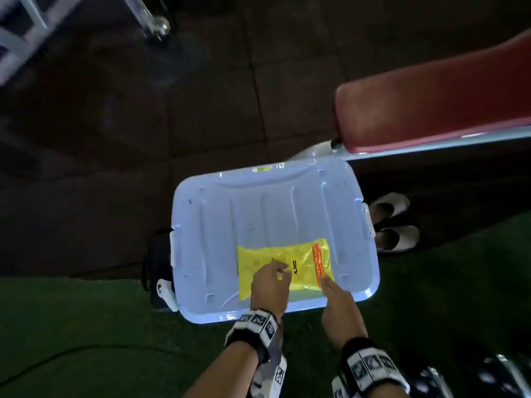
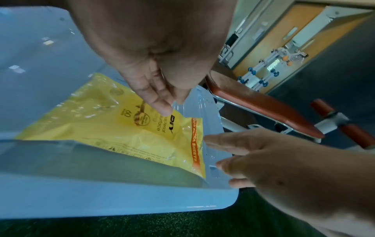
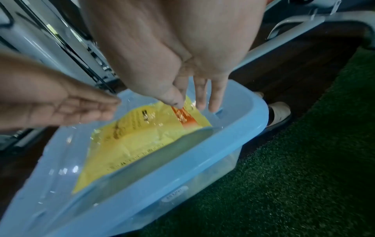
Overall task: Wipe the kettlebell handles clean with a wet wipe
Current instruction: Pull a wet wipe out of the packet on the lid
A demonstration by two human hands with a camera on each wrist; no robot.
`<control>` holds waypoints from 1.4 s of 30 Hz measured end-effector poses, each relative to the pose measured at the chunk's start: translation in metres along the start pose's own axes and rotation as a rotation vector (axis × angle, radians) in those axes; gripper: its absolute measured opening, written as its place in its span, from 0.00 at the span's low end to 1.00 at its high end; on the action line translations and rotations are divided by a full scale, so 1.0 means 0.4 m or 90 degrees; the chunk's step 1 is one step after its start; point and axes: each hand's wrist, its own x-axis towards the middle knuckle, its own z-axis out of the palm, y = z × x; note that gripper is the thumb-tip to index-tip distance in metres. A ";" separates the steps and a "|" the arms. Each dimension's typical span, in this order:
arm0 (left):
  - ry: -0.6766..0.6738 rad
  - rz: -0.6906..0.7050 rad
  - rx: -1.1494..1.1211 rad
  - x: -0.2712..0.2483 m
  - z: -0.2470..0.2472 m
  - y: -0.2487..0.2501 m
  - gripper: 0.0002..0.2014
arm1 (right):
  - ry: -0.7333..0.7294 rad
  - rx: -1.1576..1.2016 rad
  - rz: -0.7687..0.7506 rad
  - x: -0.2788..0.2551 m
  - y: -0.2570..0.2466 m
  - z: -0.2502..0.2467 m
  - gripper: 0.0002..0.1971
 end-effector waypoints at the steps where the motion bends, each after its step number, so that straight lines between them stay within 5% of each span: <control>1: 0.001 0.000 -0.001 0.033 0.023 -0.010 0.09 | -0.001 -0.039 0.002 0.036 0.011 0.020 0.44; 7: -0.165 0.124 0.233 0.108 0.068 -0.001 0.23 | -0.036 -0.231 0.036 0.104 0.021 0.093 0.50; 16: -0.197 0.264 0.333 0.154 0.061 -0.029 0.09 | -0.062 -0.218 0.075 0.121 0.025 0.112 0.50; 21: -0.259 0.267 0.446 0.193 0.057 0.011 0.07 | -0.072 -0.208 0.078 0.116 0.027 0.119 0.51; 27: -0.350 0.412 0.372 0.212 -0.016 0.000 0.07 | -0.076 -0.157 0.085 0.110 0.014 0.099 0.51; 32: -0.340 0.430 0.314 0.198 -0.131 -0.105 0.08 | -0.067 -0.117 0.087 0.113 0.009 0.084 0.48; 34: -0.314 0.427 0.307 0.193 -0.159 -0.145 0.08 | -0.001 -0.066 0.100 0.117 0.003 0.084 0.40; 38: -0.280 0.361 0.280 0.175 -0.172 -0.192 0.13 | 0.370 0.007 0.009 0.122 -0.031 0.099 0.10; 42: -0.240 0.330 0.254 0.152 -0.165 -0.195 0.16 | 0.394 0.071 -0.014 0.142 -0.092 0.130 0.06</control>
